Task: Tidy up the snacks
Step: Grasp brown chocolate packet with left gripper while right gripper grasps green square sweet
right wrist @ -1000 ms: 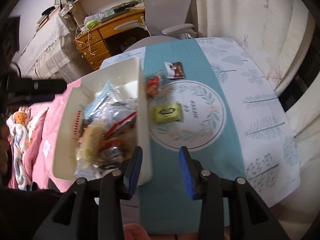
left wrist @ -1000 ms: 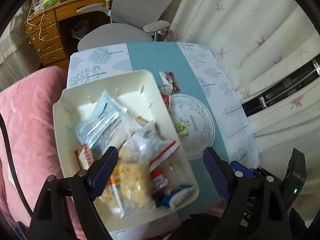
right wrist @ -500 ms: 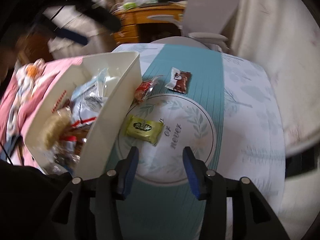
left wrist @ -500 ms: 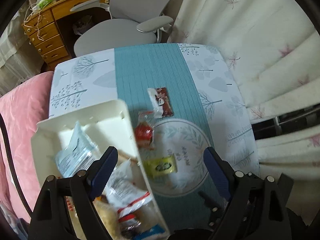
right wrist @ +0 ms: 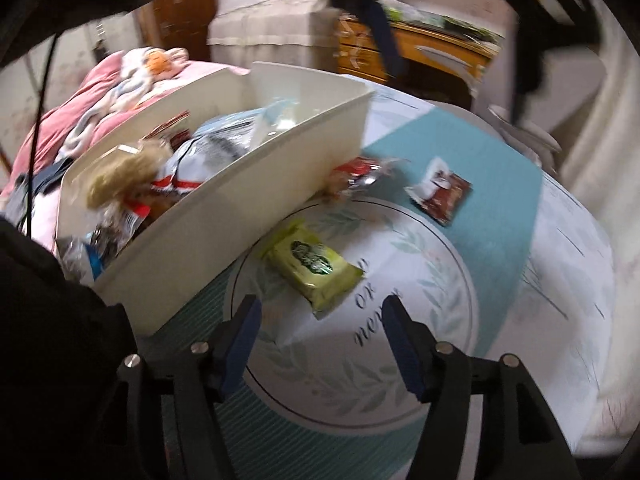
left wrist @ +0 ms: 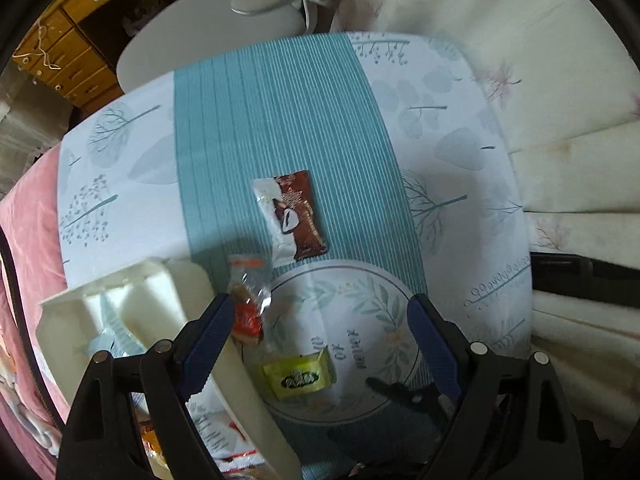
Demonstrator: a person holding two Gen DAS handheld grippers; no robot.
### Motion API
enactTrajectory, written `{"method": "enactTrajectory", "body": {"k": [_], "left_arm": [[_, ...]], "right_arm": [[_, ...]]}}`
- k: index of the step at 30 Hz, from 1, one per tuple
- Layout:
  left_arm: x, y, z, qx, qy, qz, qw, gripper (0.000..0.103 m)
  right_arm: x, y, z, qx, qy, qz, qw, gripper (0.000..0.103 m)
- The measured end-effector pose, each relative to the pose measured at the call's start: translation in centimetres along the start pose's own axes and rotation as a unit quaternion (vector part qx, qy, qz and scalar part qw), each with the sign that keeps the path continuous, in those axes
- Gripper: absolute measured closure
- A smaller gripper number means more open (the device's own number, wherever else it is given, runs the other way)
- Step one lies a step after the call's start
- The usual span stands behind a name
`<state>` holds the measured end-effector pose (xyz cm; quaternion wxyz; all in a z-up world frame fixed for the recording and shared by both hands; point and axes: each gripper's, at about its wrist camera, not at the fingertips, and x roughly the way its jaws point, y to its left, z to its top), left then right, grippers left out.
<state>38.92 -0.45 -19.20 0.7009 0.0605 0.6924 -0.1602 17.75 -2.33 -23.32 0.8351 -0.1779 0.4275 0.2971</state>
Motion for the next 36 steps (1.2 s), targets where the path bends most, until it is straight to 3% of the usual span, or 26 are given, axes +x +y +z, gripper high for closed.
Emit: {"method": "enactTrajectory", "body": {"k": [11, 19, 24, 28, 32, 36], "left_arm": [[5.7, -0.7, 4.8, -0.021, 0.051, 0.032, 0.9979, 0.016], [9.3, -0.7, 6.0, -0.019, 0.085, 0.042, 0.9953, 0.019], [11.2, -0.5, 6.7, -0.028, 0.1, 0.045, 0.9936, 0.032], [12.1, -0.5, 7.0, -0.038, 0.106, 0.044, 0.9927, 0.034], [12.8, -0.1, 7.3, -0.043, 0.114, 0.045, 0.9915, 0.049], [12.8, 0.0, 7.6, -0.048, 0.107, 0.033, 0.9925, 0.049]], "right_arm": [[3.3, 0.0, 0.9, -0.091, -0.019, 0.026, 0.995, 0.04], [5.2, -0.1, 1.4, -0.1, -0.01, 0.052, 0.994, 0.04], [5.7, -0.4, 1.2, -0.102, -0.009, 0.052, 0.993, 0.046], [6.0, -0.9, 1.2, -0.092, -0.008, 0.058, 0.994, 0.048], [6.2, -1.1, 1.0, -0.089, -0.012, 0.063, 0.994, 0.05], [6.0, -1.5, 0.8, -0.081, -0.015, 0.059, 0.995, 0.06]]}}
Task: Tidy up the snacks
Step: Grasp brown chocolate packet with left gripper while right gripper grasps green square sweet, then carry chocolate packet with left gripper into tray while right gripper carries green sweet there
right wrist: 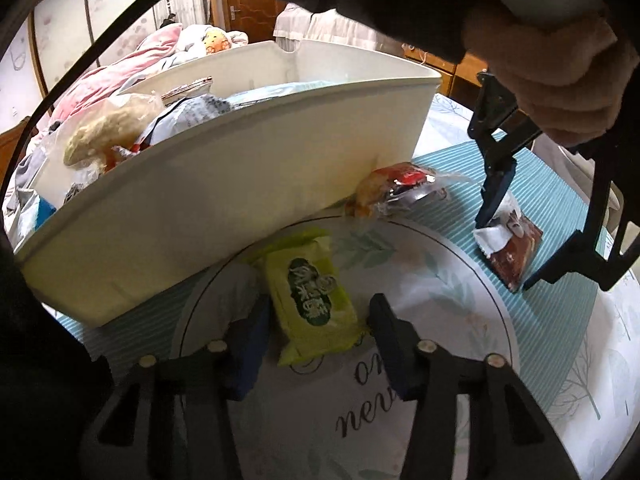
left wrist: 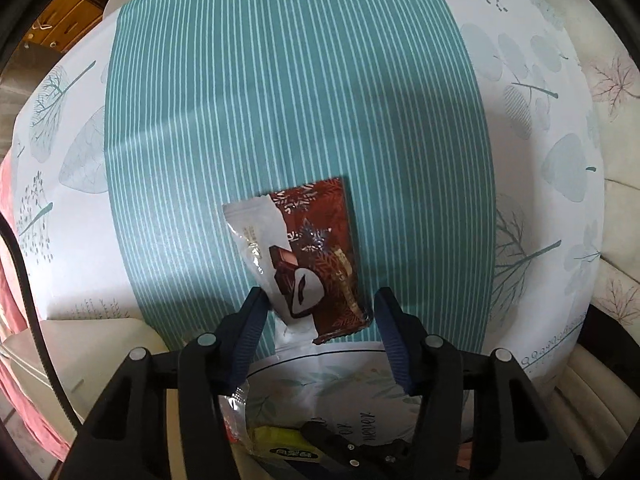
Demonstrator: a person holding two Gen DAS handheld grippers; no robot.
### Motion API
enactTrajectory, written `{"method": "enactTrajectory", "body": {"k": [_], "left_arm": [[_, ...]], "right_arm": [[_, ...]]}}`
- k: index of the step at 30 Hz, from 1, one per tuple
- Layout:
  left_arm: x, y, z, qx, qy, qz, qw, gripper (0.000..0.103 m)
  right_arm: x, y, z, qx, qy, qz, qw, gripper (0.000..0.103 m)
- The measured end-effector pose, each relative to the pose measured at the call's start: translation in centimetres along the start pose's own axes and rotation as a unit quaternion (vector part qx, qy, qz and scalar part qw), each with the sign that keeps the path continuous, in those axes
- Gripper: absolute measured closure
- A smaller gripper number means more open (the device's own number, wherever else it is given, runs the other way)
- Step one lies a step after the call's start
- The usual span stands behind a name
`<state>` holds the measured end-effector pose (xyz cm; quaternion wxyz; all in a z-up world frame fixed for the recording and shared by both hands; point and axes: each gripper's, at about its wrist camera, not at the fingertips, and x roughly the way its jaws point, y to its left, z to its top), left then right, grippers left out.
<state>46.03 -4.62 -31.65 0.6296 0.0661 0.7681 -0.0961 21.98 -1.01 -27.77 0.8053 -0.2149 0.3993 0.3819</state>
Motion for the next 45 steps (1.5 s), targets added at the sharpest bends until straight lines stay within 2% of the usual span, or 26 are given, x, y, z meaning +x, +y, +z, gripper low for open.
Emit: {"method": "enactTrajectory", "body": {"k": [2, 5, 8, 13, 17, 25, 30, 32, 35, 38, 41, 45], "left_arm": [[-0.1, -0.1, 0.2, -0.001, -0.004, 0.0, 1.0, 0.049], [-0.4, 0.4, -0.7, 0.002, -0.016, 0.012, 0.9998, 0.059], [-0.7, 0.8, -1.2, 0.001, -0.023, 0.008, 0.9997, 0.065], [-1.2, 1.6, -1.3, -0.014, -0.034, -0.018, 0.9992, 0.067], [-2.9, 2.7, -2.9, -0.013, -0.069, -0.064, 0.9955, 0.067], [-8.0, 2.9, -6.7, 0.005, -0.129, -0.108, 0.9857, 0.067], [-11.6, 3.9, -10.2, 0.013, -0.169, -0.135, 0.9763, 0.067], [-13.0, 3.1, -11.4, 0.014, -0.187, -0.143, 0.9718, 0.067], [-14.7, 4.3, -14.4, 0.009, -0.2, -0.149, 0.9683, 0.067], [-15.4, 5.8, -16.9, 0.0, -0.205, -0.159, 0.9658, 0.067], [-16.1, 7.9, -20.4, -0.008, -0.219, -0.168, 0.9612, 0.067], [-16.1, 10.8, -24.7, -0.024, -0.23, -0.176, 0.9567, 0.067]], "right_arm": [[-0.1, -0.2, 0.0, 0.006, -0.001, 0.002, 1.0, 0.064], [-0.3, -0.4, -0.1, 0.015, -0.001, 0.002, 1.0, 0.065], [-0.7, -0.7, -0.4, 0.028, 0.005, 0.001, 1.0, 0.065], [-1.5, -1.2, -1.2, 0.058, 0.016, -0.009, 0.998, 0.065], [-2.7, -2.3, -2.3, 0.091, 0.03, -0.021, 0.995, 0.065], [-5.8, -3.2, -3.8, 0.175, 0.045, -0.058, 0.982, 0.065], [-8.7, -3.7, -3.9, 0.254, 0.029, -0.082, 0.963, 0.065], [-9.6, -3.6, -3.5, 0.29, 0.019, -0.089, 0.953, 0.065], [-10.6, -3.0, -2.8, 0.334, 0.006, -0.096, 0.937, 0.065], [-11.9, -2.5, -2.4, 0.389, -0.004, -0.101, 0.916, 0.065], [-12.8, -1.5, -2.1, 0.422, -0.007, -0.108, 0.9, 0.065], [-14.0, 0.2, -2.1, 0.445, -0.013, -0.117, 0.888, 0.065]]}}
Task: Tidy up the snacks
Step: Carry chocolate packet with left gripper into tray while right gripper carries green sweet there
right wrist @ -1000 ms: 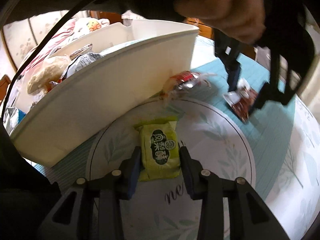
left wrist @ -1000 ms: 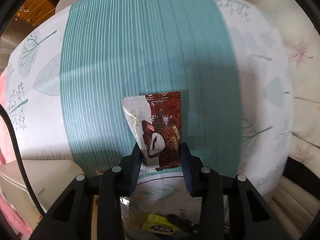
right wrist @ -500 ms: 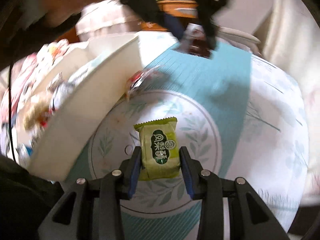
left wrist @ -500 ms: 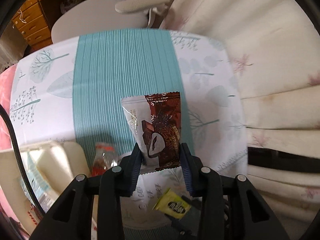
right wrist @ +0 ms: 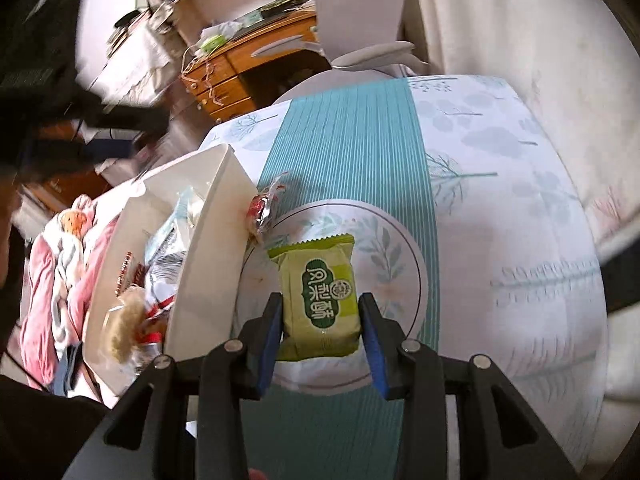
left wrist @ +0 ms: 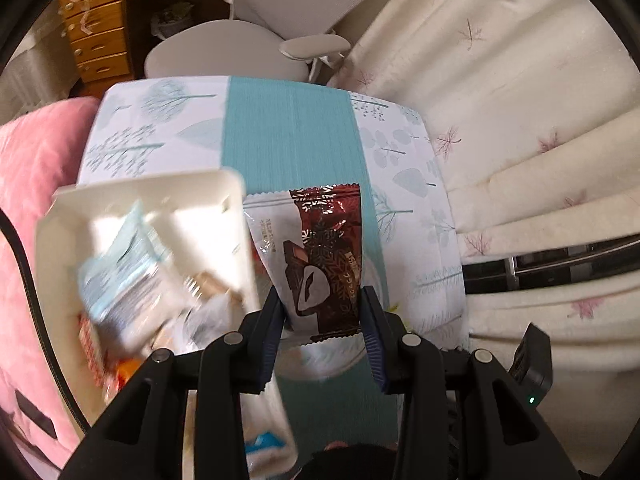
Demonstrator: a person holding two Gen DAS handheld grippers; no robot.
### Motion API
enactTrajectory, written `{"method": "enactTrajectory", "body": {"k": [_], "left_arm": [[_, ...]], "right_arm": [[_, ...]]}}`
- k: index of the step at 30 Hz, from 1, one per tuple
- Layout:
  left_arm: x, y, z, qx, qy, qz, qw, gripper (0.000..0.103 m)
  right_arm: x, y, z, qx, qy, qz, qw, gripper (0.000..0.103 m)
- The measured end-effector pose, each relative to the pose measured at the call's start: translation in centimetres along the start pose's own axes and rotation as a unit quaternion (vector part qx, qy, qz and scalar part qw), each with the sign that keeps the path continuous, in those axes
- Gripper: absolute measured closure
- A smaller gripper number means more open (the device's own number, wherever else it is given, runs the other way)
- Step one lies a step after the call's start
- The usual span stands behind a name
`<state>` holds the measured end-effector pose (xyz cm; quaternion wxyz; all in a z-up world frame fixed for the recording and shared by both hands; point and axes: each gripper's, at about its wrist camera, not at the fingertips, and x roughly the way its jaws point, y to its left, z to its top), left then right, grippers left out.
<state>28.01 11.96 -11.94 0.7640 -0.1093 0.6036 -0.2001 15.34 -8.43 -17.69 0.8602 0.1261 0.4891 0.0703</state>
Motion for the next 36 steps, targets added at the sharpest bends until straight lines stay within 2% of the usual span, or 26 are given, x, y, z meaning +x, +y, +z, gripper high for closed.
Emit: {"method": "enactTrajectory", "body": {"k": [8, 17, 25, 34, 35, 36], "left_arm": [[-4.4, 5.0, -6.6, -0.005, -0.027, -0.016, 0.9995, 0.067], [-8.6, 9.6, -11.7, 0.009, -0.049, -0.027, 0.9984, 0.067], [-10.5, 13.2, -14.8, 0.019, -0.048, -0.023, 0.9984, 0.067], [-11.0, 15.8, -17.1, 0.039, -0.035, -0.017, 0.9985, 0.067], [-11.0, 15.9, -17.3, 0.041, -0.035, -0.015, 0.9984, 0.066], [-11.0, 15.9, -17.4, 0.042, -0.037, -0.013, 0.9984, 0.059]], "right_arm": [[-2.4, 4.6, -2.6, 0.017, -0.015, -0.01, 1.0, 0.065], [-3.6, 11.1, -5.4, 0.022, -0.028, 0.004, 0.999, 0.065], [-4.0, 16.1, -7.8, 0.015, -0.045, 0.006, 0.999, 0.065], [-3.8, 19.6, -9.3, 0.023, -0.065, 0.006, 0.998, 0.065], [-3.7, 19.8, -9.3, 0.024, -0.069, 0.005, 0.997, 0.065], [-3.6, 20.1, -9.3, 0.026, -0.074, 0.003, 0.997, 0.065]]}}
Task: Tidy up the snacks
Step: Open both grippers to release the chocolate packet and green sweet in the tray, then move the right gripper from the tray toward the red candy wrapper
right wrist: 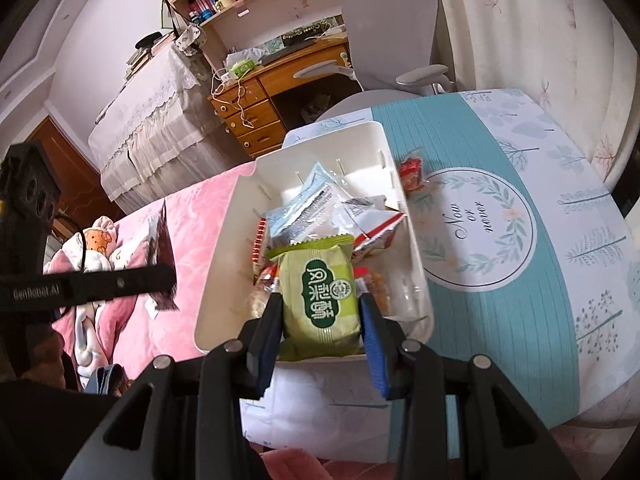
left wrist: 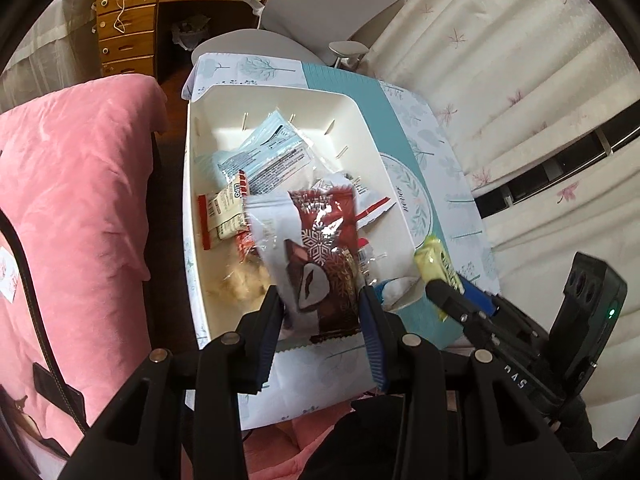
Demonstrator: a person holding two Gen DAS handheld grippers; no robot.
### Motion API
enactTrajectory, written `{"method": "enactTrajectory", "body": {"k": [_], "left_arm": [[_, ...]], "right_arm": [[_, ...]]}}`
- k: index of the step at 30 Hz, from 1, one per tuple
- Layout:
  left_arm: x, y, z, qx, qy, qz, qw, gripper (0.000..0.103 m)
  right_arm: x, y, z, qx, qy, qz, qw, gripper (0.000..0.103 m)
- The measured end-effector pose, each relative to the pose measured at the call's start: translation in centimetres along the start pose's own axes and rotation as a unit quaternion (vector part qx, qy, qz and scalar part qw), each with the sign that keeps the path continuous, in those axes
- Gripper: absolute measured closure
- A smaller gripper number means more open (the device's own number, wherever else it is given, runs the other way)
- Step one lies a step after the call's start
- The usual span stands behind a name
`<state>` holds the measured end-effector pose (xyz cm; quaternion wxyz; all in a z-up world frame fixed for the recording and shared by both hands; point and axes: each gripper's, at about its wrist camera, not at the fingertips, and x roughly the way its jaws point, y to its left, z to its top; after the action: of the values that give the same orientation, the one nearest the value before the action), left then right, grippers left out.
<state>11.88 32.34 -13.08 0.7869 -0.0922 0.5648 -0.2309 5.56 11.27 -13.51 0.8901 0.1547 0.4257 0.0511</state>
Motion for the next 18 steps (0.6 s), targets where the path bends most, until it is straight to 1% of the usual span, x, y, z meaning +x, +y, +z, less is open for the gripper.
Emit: {"method": "enactTrajectory", "body": {"k": [1, 2, 3, 5, 9, 14, 18], "left_arm": [[0.0, 0.0, -0.1, 0.001, -0.002, 0.003, 1.0, 0.052], [0.0, 0.0, -0.2, 0.003, -0.004, 0.008, 1.0, 0.036], [-0.1, 0.0, -0.2, 0.006, -0.009, 0.016, 0.9998, 0.028], [-0.3, -0.2, -0.2, 0.014, -0.015, 0.022, 0.9996, 0.027], [0.0, -0.5, 0.1, 0.02, -0.012, 0.035, 0.9991, 0.019], [0.9, -1.2, 0.5, 0.019, -0.006, 0.038, 0.9991, 0.015], [2.0, -2.3, 0.9, 0.016, 0.0, 0.041, 0.999, 0.015]], "right_arm": [[0.0, 0.1, 0.0, 0.002, -0.003, -0.002, 1.0, 0.064], [0.2, 0.2, 0.1, 0.009, -0.008, -0.009, 1.0, 0.063], [0.3, 0.2, 0.2, 0.011, -0.008, -0.013, 1.0, 0.062], [0.6, 0.4, 0.4, 0.008, 0.0, -0.022, 1.0, 0.059], [0.5, 0.2, 0.3, 0.01, 0.006, -0.032, 0.999, 0.058], [0.3, -0.8, 0.1, 0.018, 0.016, -0.041, 0.999, 0.057], [0.1, -2.2, 0.2, 0.022, 0.022, -0.044, 0.999, 0.057]]}}
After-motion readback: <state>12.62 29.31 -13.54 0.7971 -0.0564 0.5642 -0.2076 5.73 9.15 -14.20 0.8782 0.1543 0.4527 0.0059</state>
